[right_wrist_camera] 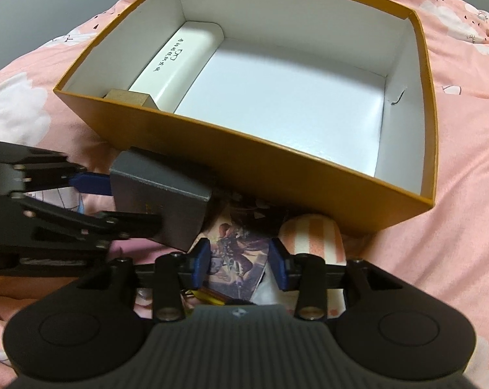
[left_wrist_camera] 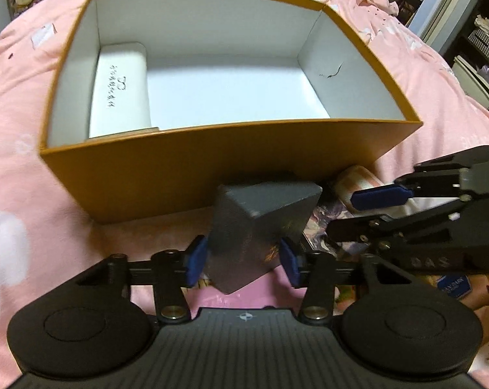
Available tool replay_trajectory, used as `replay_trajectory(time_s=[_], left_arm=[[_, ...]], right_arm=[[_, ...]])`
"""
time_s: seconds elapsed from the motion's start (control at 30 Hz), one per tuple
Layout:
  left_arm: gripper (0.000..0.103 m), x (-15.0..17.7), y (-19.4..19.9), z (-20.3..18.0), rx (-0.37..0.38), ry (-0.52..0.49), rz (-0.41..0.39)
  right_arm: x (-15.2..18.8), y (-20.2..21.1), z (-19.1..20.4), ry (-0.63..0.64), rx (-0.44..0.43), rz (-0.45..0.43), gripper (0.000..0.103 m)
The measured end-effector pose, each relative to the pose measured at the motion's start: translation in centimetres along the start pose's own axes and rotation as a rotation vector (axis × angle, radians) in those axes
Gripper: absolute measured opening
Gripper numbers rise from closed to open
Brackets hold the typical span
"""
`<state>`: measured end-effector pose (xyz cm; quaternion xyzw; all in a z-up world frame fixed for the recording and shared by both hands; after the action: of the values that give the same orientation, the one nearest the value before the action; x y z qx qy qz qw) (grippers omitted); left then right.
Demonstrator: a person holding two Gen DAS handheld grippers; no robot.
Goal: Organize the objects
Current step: 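Lift the dark gray box with the left tool toward the orange box, then grasp the anime-printed card box with the right tool while the left tool holds the gray box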
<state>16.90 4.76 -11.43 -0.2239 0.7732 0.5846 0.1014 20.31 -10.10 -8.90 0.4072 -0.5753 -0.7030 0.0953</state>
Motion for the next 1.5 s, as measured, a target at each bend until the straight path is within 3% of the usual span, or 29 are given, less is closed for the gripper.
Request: replay_trajectory(time_s=[0.13,0.17,0.2,0.43,0.63,0.87,1.03,1.3,1.37,1.5], left_arm=[[0.044,0.1,1.0,0.4,0.024,0.036,-0.011],[0.035,0.1,1.4,0.5,0.028,0.044,-0.013],[0.033,0.1,1.7,0.7,0.036,0.054,-0.011],[0.029,0.2,3.8,1.5,0.051,0.112,-0.030],[0.029,0.1,3.4,2.5,0.027,0.152,-0.016],[0.029,0.0,3.3,2.8,0.035,0.182,-0.014],[0.029,0.2,3.0,3.1,0.049,0.197,-0.015],[0.029,0.1,2.7,3.3,0.065,0.223,-0.011],[0.029,0.1,2.5,3.4,0.072,0.234,-0.005],[0.029,-0.1,2.0,3.6,0.098,0.266,0.008]], right_arm=[[-0.1,-0.1,-0.4,-0.014,-0.006,0.012,0.042],[-0.1,0.0,-0.5,-0.027,-0.011,0.015,0.042],[-0.1,0.1,-0.8,-0.046,-0.018,0.019,0.042],[0.2,1.5,-1.7,-0.170,-0.049,0.049,0.042],[0.7,0.5,-2.0,-0.249,-0.096,0.099,0.044],[-0.4,-0.9,0.0,-0.218,-0.029,0.138,0.075],[-0.8,-1.9,-0.2,-0.204,0.018,0.156,0.075],[-1.9,-4.2,-1.4,-0.216,0.018,0.213,0.075],[-1.8,-4.2,-1.5,-0.209,0.035,0.214,0.062],[-1.2,-3.1,-1.7,-0.217,-0.018,0.171,0.061]])
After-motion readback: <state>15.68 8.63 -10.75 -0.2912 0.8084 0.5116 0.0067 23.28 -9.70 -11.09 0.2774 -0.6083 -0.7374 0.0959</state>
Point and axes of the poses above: each gripper's, at about its wrist camera, not at the fingertips, and y roughly against the way its jaws point, z to its left, x to its underside, the point moved 3 cm from there along -y, roughly the way its jaws point, and after that the axes turned 13 degrees about y, right-handed, at the moved point
